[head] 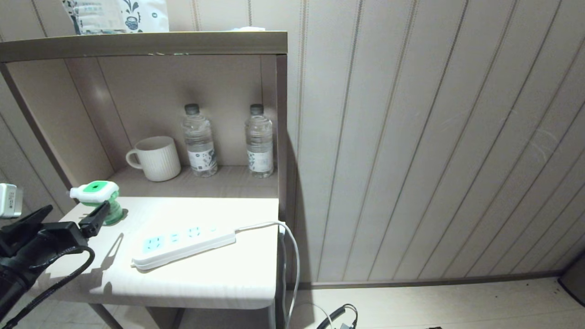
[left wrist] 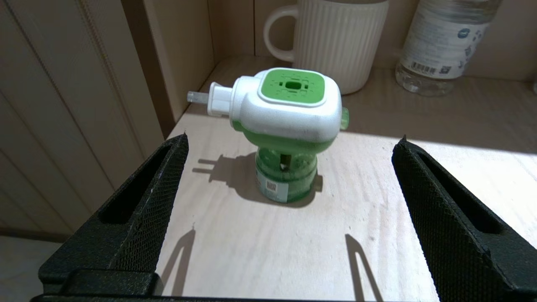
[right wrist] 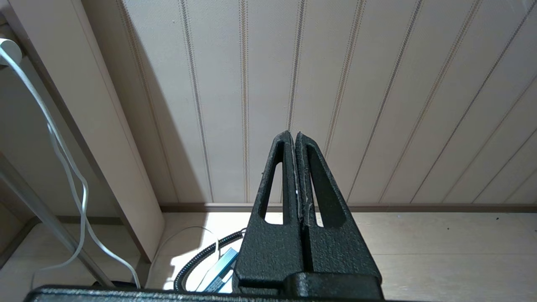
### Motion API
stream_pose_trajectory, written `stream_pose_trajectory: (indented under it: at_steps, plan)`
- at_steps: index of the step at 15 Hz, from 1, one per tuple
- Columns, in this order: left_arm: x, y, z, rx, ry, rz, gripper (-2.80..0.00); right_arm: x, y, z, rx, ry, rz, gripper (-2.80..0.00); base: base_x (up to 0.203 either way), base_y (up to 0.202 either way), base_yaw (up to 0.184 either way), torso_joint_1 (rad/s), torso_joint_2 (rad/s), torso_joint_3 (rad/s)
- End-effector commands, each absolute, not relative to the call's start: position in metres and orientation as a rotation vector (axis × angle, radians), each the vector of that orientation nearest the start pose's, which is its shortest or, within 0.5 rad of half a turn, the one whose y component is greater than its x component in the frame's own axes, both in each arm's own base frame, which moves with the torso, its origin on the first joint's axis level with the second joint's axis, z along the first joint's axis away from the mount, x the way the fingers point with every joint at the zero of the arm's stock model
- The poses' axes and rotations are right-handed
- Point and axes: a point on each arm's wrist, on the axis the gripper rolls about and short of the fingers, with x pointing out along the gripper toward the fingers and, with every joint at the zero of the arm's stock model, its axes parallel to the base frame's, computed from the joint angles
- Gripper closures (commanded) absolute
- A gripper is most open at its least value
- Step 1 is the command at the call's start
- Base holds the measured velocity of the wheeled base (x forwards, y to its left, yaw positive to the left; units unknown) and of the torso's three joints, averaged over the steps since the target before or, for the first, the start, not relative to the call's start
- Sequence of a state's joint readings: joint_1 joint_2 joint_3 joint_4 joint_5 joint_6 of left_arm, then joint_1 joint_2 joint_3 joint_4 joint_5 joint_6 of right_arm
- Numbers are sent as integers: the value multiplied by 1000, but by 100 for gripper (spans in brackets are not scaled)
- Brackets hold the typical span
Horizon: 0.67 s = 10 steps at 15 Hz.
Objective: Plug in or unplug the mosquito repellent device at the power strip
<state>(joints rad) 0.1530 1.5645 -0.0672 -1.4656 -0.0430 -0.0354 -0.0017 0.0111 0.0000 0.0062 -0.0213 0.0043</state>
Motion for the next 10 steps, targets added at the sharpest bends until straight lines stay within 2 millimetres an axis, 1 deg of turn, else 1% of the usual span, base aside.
stream_pose_trajectory:
  at_steps: [1, 2, 6, 8, 10]
  plan:
    - [168, 25, 134, -32, 3, 109, -280, -22, 0, 75, 4, 17, -23, 0, 0, 0, 0, 0, 0, 0]
    - [163, 24, 132, -30, 15, 107, -280, -22, 0, 75, 4, 17, -23, 0, 0, 0, 0, 0, 0, 0]
    - [149, 22, 143, -18, -44, 107, -280, -22, 0, 75, 4, 17, -23, 0, 0, 0, 0, 0, 0, 0]
    - [146, 21, 141, -18, -17, 108, -280, -22, 0, 75, 4, 17, -23, 0, 0, 0, 0, 0, 0, 0]
    - [142, 21, 143, -19, -30, 113, -280, -22, 0, 75, 4, 17, -23, 0, 0, 0, 0, 0, 0, 0]
